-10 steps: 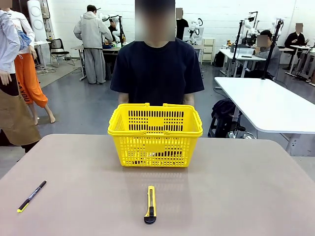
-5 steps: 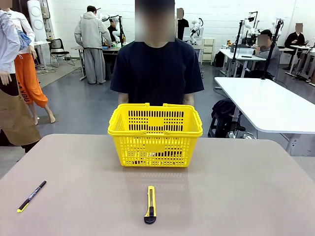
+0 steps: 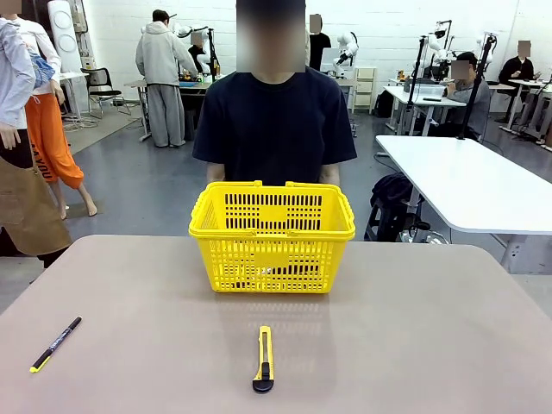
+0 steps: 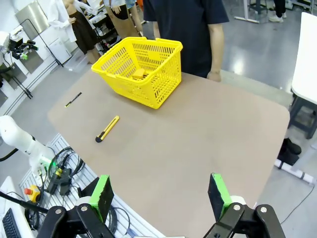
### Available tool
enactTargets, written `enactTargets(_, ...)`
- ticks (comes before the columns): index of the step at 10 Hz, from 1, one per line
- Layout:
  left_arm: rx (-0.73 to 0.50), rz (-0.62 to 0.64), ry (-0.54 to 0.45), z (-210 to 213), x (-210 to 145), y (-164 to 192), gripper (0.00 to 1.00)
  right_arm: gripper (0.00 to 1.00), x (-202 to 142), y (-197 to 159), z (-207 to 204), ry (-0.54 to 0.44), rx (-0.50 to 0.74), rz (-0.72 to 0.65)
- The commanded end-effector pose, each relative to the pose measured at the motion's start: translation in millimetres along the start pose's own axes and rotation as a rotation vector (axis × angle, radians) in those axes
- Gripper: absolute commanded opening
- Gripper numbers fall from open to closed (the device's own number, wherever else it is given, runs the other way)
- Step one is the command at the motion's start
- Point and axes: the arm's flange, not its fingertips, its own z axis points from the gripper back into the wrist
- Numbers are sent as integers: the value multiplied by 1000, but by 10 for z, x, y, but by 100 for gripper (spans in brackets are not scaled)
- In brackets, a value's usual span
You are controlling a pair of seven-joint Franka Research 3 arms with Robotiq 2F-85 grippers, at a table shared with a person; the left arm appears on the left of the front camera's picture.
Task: Place the items the person wants into the basket.
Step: Pick up the item the person points to and place it in the Market Basket.
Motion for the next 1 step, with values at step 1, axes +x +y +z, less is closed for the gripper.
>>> enactTargets(1, -8, -15, -3, 4, -6, -2, 100, 100, -3, -19, -14, -1, -6, -3)
